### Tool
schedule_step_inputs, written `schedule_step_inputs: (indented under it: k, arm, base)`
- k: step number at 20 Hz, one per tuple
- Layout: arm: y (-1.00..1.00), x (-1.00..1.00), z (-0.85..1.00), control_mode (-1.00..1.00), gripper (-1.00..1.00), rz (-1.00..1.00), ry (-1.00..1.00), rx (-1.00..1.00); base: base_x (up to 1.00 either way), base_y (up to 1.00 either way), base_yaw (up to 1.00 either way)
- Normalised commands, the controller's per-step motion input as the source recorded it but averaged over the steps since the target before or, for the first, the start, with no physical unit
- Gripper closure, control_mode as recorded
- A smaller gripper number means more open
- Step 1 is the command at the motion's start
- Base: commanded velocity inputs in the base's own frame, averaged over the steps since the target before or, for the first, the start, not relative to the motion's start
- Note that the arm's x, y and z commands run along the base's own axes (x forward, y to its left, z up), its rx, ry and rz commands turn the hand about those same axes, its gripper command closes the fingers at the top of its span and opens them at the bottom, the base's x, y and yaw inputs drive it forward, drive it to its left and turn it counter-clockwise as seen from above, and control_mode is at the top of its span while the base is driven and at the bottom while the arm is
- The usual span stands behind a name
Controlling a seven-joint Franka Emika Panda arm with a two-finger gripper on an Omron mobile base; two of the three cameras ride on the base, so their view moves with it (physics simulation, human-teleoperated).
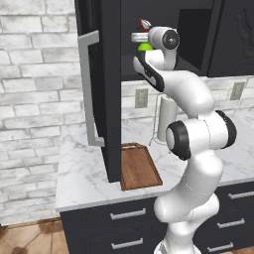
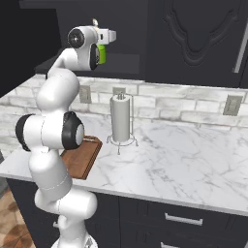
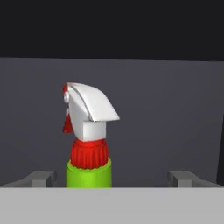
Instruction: Grab the spray bottle from the cabinet, then place it next to the cutting board for sanitizing. Then grab the dish brush from the countertop next to the sink and place it next to the cutting board.
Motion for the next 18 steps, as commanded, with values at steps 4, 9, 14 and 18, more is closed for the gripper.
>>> schedule_step_inputs:
  k: [4,9,14,18]
  arm:
    - [0.05,0.18,0.0,-1.0,-1.0,0.0,0.0,-0.02]
    - [0.18,0.17,-0.01,-1.0,1.0,0.0,0.0,-0.04]
    - [0.16,0.08,0.0,-1.0,1.0,0.0,0.0,-0.03]
    - [0.08,0.0,0.0,-1.0,1.0,0.0,0.0,-0.01]
  base:
    - [0.0,0.0,0.0]
    - [0.0,0.0,0.0]
    - [0.0,0.0,0.0]
    - [0.0,0.0,0.0]
